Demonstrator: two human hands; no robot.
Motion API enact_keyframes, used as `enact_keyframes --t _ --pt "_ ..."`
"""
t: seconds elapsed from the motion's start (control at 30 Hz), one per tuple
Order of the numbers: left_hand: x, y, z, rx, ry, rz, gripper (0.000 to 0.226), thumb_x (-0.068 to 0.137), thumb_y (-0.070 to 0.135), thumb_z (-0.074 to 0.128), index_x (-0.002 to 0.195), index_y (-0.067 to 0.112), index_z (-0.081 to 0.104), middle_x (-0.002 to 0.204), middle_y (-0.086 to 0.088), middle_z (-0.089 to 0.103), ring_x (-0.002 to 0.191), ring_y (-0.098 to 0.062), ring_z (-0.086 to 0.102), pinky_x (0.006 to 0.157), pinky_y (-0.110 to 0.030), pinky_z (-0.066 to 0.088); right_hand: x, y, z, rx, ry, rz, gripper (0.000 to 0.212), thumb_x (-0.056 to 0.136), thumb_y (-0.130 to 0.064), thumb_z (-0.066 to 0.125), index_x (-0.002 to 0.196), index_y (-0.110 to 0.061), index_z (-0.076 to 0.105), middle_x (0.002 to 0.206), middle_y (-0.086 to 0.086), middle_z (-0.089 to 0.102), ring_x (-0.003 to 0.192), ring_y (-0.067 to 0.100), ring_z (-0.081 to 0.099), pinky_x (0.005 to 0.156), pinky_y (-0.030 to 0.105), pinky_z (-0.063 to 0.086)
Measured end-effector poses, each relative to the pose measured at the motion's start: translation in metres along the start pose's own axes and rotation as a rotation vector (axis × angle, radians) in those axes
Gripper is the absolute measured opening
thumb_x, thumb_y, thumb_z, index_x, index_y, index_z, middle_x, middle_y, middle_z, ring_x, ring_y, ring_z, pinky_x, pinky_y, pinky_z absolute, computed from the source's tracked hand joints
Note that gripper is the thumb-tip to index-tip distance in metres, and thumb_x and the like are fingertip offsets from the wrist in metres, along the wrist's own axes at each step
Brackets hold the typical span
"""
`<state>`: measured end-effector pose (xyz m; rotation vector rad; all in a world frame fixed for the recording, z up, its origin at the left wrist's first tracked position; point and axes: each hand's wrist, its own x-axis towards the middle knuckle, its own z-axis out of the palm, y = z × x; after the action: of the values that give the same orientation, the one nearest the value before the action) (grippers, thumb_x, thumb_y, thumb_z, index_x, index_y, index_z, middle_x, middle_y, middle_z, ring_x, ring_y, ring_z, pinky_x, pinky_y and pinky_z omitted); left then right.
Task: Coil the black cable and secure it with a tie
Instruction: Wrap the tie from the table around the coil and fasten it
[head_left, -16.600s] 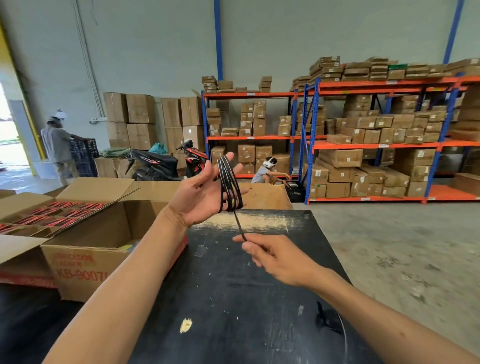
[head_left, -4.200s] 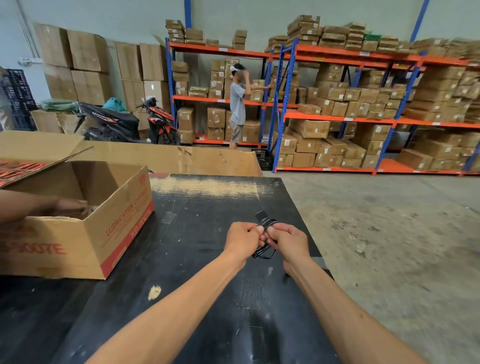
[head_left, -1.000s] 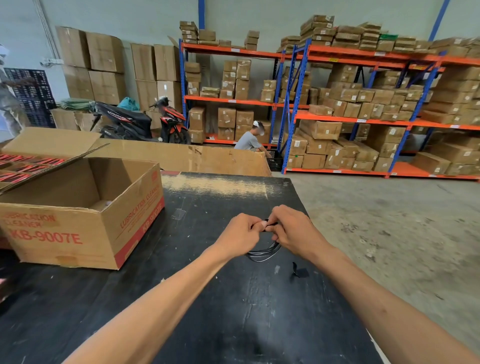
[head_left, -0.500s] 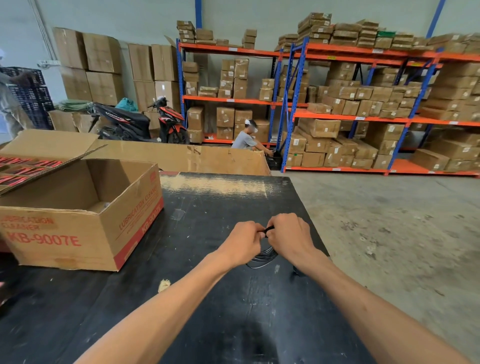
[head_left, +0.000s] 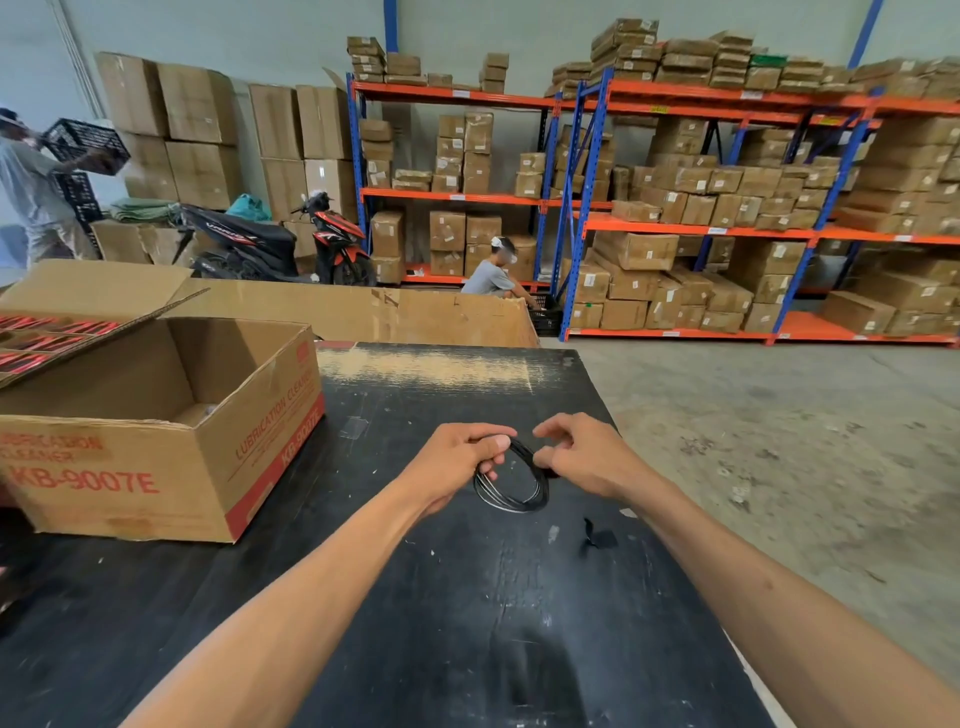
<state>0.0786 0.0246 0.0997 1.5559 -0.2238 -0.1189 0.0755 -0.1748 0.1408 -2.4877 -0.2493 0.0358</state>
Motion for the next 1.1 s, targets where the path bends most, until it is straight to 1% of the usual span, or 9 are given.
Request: enact_keyframes --t 0.07,0.23,0.37,0.57,0.67,0.77,0.87,1.0,1.1 --pt "0.001 0.002 0.004 0.021 -0.030 0.005 0.021 0.096 0.009 0.061 0.114 0.007 0.072 0.070 0.001 0.060 0.060 -0.009 0.046 0.067 -0.026 0.049 0.001 0.000 0.002 0.001 -0.058 -0.033 0.043 0.077 -0.039 0.075 0.118 -0.028 0.067 0.100 -0.010 0.066 0.096 0.013 0.066 0.077 0.025 0.046" --pt "0.002 0.003 0.008 -0.222 -0.101 -0.066 0.036 0.088 0.001 0.069 0.124 0.002 0.063 0.088 -0.005 0.069 0.081 -0.020 0.067 0.082 -0.037 0.058 0.004 0.004 0.003 0.157 0.083 0.019 0.004 0.080 -0.020 0.080 0.080 -0.021 0.076 0.068 0.003 0.074 0.059 0.011 0.063 0.054 0.020 0.048" --pt "0.001 0.002 0.001 -0.395 -0.141 -0.114 0.041 0.086 -0.006 0.067 0.126 -0.008 0.059 0.088 -0.010 0.068 0.084 -0.026 0.069 0.091 -0.045 0.056 0.004 0.011 -0.001 0.388 0.028 0.121 0.004 0.083 -0.011 0.079 0.080 -0.014 0.079 0.068 0.002 0.073 0.060 0.013 0.067 0.059 0.023 0.056" --pt "0.007 0.007 -0.009 -0.555 -0.177 -0.066 0.044 0.087 0.001 0.064 0.129 -0.009 0.056 0.081 -0.012 0.066 0.077 -0.023 0.068 0.081 -0.041 0.059 0.003 0.016 0.002 0.619 0.034 0.208 0.010 0.084 -0.006 0.078 0.074 -0.008 0.080 0.067 0.006 0.075 0.056 0.019 0.072 0.055 0.025 0.059" --pt "0.007 0.006 -0.007 -0.533 -0.140 -0.077 0.039 0.092 0.007 0.058 0.128 -0.009 0.056 0.078 -0.009 0.073 0.075 -0.020 0.071 0.081 -0.040 0.061 0.006 0.021 0.006 0.715 0.008 0.259 0.010 0.082 -0.005 0.079 0.074 0.000 0.079 0.072 0.010 0.075 0.060 0.024 0.073 0.070 0.035 0.066" --pt "0.011 0.004 -0.003 -0.422 -0.012 -0.135 0.026 0.097 0.002 0.055 0.120 -0.008 0.062 0.069 -0.007 0.069 0.065 -0.018 0.069 0.071 -0.037 0.061 0.006 0.025 0.012 0.783 -0.062 0.289 0.013 0.083 -0.003 0.080 0.072 0.004 0.078 0.076 0.014 0.075 0.062 0.024 0.074 0.062 0.031 0.065" --pt "0.012 0.007 0.000 -0.307 0.012 -0.145 0.023 0.094 0.003 0.062 0.115 -0.003 0.068 0.076 -0.013 0.069 0.071 -0.024 0.070 0.071 -0.035 0.059 0.000 0.029 0.019 0.705 -0.132 0.241 0.014 0.087 -0.008 0.077 0.087 0.006 0.074 0.077 0.011 0.072 0.061 0.016 0.072 0.061 0.028 0.062" --pt "0.011 0.011 0.008 -0.210 -0.049 -0.159 0.022 0.097 0.006 0.059 0.116 0.003 0.068 0.079 -0.008 0.069 0.072 -0.020 0.067 0.070 -0.032 0.056 -0.005 0.025 0.021 0.356 0.013 -0.017 0.013 0.097 -0.026 0.064 0.108 -0.025 0.071 0.085 -0.004 0.078 0.062 0.001 0.067 0.067 0.022 0.052" --pt "0.012 0.012 0.016 -0.208 -0.074 -0.178 0.024 0.100 0.005 0.050 0.123 0.002 0.060 0.071 -0.003 0.056 0.057 -0.013 0.050 0.056 -0.026 0.044 -0.007 0.019 0.018 0.501 -0.007 -0.130 0.025 0.107 -0.027 0.049 0.128 -0.028 0.063 0.098 0.003 0.078 0.081 0.003 0.072 0.076 0.012 0.053"
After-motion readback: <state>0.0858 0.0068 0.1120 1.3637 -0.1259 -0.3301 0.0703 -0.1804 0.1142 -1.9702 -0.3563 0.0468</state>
